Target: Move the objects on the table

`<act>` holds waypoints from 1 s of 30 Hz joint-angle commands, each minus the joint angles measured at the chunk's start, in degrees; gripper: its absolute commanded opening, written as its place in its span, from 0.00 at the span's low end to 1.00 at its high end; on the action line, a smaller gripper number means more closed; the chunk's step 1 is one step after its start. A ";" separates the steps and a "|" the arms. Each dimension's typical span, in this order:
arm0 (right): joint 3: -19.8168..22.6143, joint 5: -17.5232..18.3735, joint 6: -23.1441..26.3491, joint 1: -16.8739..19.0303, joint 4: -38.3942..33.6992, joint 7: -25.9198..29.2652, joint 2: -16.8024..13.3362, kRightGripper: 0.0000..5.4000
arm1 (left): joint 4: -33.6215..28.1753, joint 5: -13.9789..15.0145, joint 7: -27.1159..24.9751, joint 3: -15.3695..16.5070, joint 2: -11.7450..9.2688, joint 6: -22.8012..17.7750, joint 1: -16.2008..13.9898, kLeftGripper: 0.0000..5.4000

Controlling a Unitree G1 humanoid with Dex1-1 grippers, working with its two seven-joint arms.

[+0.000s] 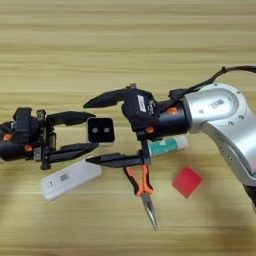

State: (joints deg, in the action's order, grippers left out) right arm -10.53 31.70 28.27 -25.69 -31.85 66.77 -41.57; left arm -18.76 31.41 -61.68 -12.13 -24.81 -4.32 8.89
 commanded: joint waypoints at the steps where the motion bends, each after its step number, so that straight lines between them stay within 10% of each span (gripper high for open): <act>1: 1.43 1.16 0.04 -1.30 -1.14 -0.26 -0.46 1.00 | 1.24 -1.82 -0.23 -0.37 0.00 0.65 0.49 0.44; 30: 11.02 9.13 0.36 -2.32 -0.09 -11.58 3.39 1.00 | 14.24 -10.46 -3.57 -0.87 -1.21 9.35 -0.05 0.44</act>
State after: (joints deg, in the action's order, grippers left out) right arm -0.41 40.79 29.29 -27.10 -31.77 55.49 -38.23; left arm -5.98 21.70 -65.35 -13.70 -25.88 4.28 7.85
